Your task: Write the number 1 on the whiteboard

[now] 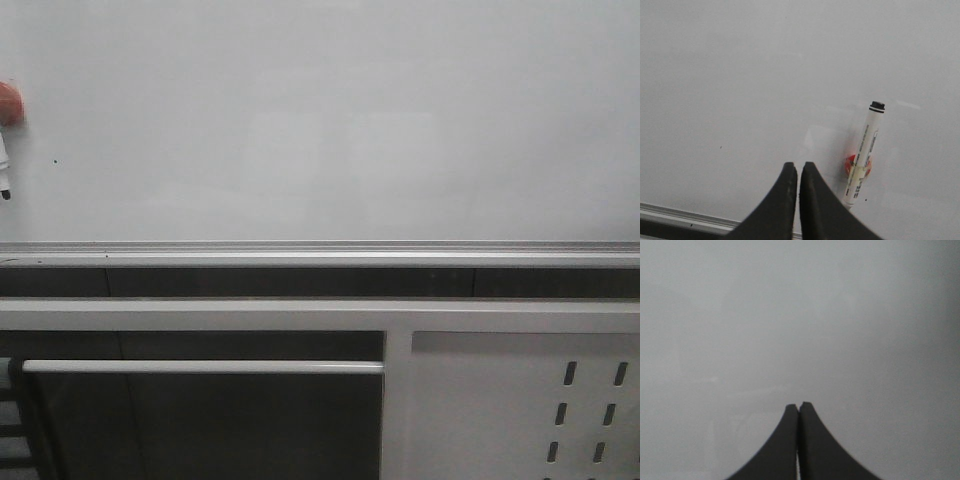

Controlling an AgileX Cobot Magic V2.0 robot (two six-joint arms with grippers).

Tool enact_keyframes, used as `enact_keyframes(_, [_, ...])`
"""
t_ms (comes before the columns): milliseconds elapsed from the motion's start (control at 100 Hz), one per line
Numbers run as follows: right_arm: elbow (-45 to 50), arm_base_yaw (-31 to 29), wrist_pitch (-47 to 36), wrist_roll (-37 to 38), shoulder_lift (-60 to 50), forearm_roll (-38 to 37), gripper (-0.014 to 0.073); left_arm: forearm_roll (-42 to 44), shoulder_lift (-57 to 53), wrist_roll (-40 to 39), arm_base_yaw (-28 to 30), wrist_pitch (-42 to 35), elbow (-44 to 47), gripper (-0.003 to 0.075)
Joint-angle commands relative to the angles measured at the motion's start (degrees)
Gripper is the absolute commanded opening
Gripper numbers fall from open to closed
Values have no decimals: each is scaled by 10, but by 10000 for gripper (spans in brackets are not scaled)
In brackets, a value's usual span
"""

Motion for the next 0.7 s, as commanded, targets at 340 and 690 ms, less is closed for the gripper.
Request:
enact_keyframes(340, [-70,9,110,76,-10,7,-79,-75,10,-9,-12,4,-56,-18])
enact_keyframes(690, [-72,9,145,77,-10,74,-79,-68,54,-8,-12,-97,-94,-18])
